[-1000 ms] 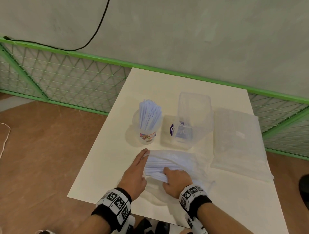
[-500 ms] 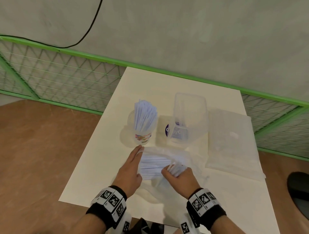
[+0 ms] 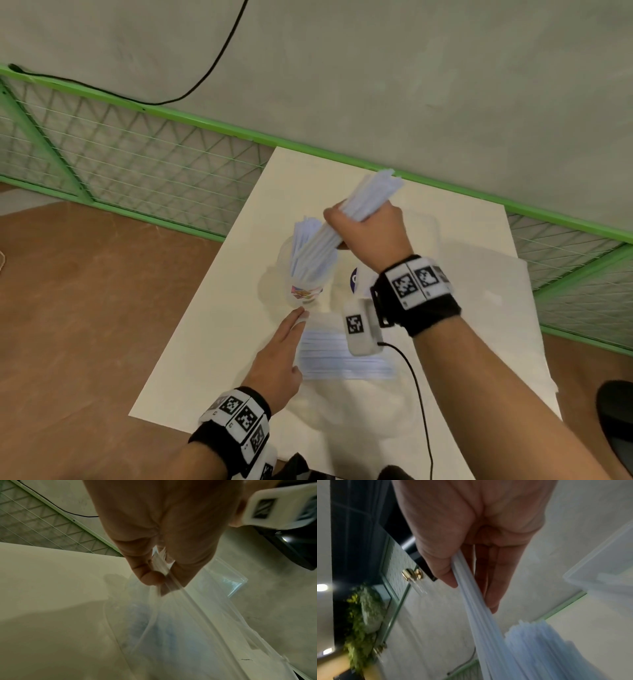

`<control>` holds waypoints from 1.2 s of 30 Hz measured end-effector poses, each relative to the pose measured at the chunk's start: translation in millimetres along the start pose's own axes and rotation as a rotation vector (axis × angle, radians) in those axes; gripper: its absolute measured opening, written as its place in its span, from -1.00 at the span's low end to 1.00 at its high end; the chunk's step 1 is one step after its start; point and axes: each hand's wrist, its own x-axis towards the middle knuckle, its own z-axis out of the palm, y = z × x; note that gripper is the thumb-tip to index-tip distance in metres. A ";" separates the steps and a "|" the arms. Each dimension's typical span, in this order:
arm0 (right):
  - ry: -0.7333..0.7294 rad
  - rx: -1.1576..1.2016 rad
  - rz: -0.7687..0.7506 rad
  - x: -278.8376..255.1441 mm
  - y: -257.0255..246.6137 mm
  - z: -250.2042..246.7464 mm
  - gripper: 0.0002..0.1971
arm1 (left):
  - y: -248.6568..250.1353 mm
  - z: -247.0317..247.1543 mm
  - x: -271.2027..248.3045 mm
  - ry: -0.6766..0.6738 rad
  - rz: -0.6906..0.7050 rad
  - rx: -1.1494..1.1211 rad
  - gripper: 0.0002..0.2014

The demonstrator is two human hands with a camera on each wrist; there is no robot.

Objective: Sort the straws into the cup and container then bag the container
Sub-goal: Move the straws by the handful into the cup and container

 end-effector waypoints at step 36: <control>-0.500 -1.068 -0.235 -145.8 211.0 67.3 -0.55 | -2.9 11.2 -2.0 -0.003 0.094 0.043 -0.07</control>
